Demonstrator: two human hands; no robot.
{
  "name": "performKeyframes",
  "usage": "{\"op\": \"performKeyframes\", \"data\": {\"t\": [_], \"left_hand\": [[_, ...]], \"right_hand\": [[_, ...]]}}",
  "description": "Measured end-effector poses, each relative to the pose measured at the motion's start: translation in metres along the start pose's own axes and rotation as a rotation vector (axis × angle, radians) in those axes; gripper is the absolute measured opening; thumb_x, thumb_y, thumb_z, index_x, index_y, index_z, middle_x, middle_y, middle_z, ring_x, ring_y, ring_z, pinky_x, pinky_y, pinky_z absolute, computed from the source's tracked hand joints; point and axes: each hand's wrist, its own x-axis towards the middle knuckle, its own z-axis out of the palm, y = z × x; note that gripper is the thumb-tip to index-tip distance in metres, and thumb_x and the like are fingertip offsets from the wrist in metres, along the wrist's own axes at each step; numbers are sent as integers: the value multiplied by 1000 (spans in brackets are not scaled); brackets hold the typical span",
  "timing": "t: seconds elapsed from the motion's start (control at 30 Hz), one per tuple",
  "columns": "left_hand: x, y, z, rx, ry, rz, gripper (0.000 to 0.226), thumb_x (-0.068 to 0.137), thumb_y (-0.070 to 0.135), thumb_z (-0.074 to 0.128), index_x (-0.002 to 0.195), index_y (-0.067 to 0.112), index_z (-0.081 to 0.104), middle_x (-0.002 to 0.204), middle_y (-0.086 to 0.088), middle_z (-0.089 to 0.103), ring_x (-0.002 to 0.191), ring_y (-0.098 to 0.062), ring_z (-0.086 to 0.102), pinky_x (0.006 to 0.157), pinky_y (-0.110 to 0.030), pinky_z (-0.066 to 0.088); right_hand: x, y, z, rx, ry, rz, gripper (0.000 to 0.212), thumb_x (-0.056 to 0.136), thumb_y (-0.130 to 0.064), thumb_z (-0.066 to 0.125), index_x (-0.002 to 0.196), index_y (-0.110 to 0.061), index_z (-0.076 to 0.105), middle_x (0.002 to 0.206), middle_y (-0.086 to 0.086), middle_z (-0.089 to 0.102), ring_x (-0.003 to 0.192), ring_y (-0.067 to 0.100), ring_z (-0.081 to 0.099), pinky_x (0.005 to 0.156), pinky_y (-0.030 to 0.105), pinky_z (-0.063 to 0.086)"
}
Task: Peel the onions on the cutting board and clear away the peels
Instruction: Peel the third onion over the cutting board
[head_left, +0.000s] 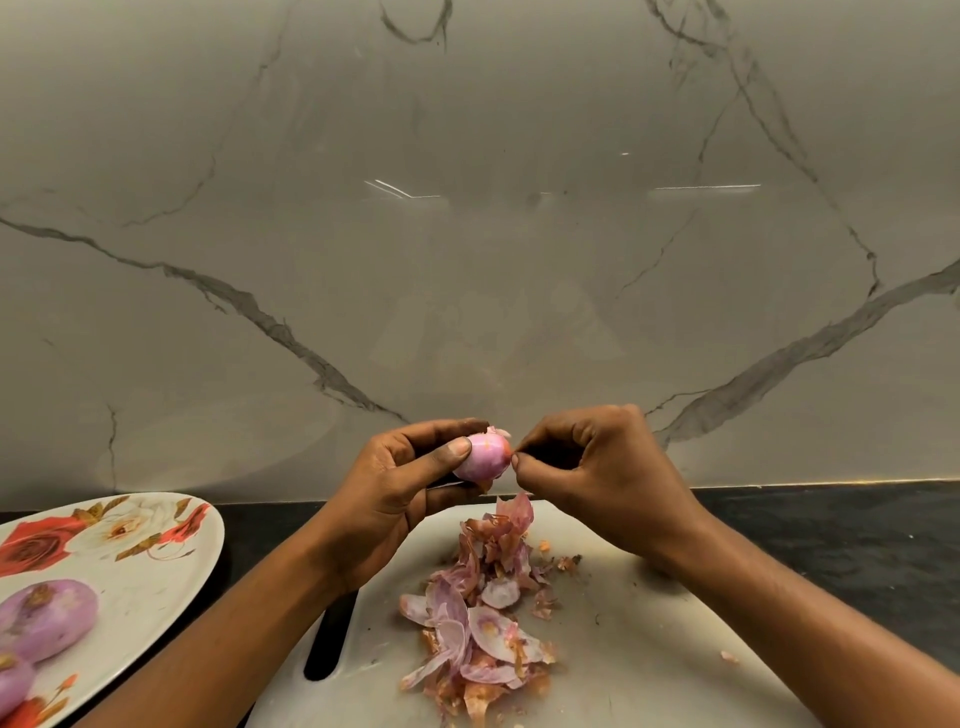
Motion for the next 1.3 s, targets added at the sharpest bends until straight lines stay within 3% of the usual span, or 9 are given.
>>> {"op": "performKeyframes", "data": {"t": [0.1, 0.37, 0.5, 0.6, 0.9, 1.07, 1.3], "left_hand": [[0, 0, 0, -13, 3, -8, 41, 91, 15, 67, 130, 4, 69, 128, -17, 73, 118, -42, 70, 90, -37, 64], [0, 1, -5, -70, -38, -4, 43, 89, 14, 67, 131, 3, 69, 132, -20, 71, 118, -45, 70, 97, -43, 61], [0, -1, -5, 20, 8, 47, 47, 84, 13, 73, 130, 6, 69, 130, -16, 72, 121, -38, 69, 90, -36, 64], [0, -1, -5, 35, 8, 76, 50, 83, 12, 74, 133, 5, 67, 131, -15, 72, 122, -35, 69, 92, -36, 63], [-1, 0, -4, 65, -4, 79, 53, 82, 12, 75, 134, 8, 65, 130, -13, 73, 123, -34, 69, 93, -36, 62], [-1, -1, -5, 40, -37, 65, 54, 85, 10, 72, 137, 6, 62, 132, -17, 71, 124, -39, 68, 97, -45, 62], [0, 2, -3, -44, -11, 37, 50, 85, 14, 69, 134, 5, 64, 131, -18, 71, 117, -43, 70, 92, -42, 64]], "right_hand": [[1, 0, -2, -8, 33, 28, 12, 89, -29, 78, 88, -18, 84, 73, -10, 76, 68, 8, 73, 63, 26, 63], [3, 7, -2, -72, 12, 134, 7, 90, -15, 78, 88, -18, 85, 73, -10, 76, 68, 6, 73, 67, 28, 65], [4, 6, -2, 17, -11, 158, 16, 88, -10, 81, 101, -18, 85, 86, -9, 80, 78, 6, 76, 78, 29, 66], [4, 3, -3, 126, -51, 157, 20, 89, -16, 83, 109, -17, 84, 90, -5, 82, 82, 10, 78, 79, 32, 67], [3, 1, 0, 121, -35, 138, 9, 91, -19, 82, 99, -17, 85, 82, -3, 81, 75, 13, 79, 73, 34, 67], [4, 2, 0, 86, -18, 152, 6, 91, -19, 81, 96, -18, 84, 80, -6, 80, 74, 11, 77, 72, 35, 67], [6, 5, -5, 88, 10, 229, 3, 91, -16, 81, 90, -16, 84, 77, -3, 79, 71, 11, 78, 71, 35, 68]]}}
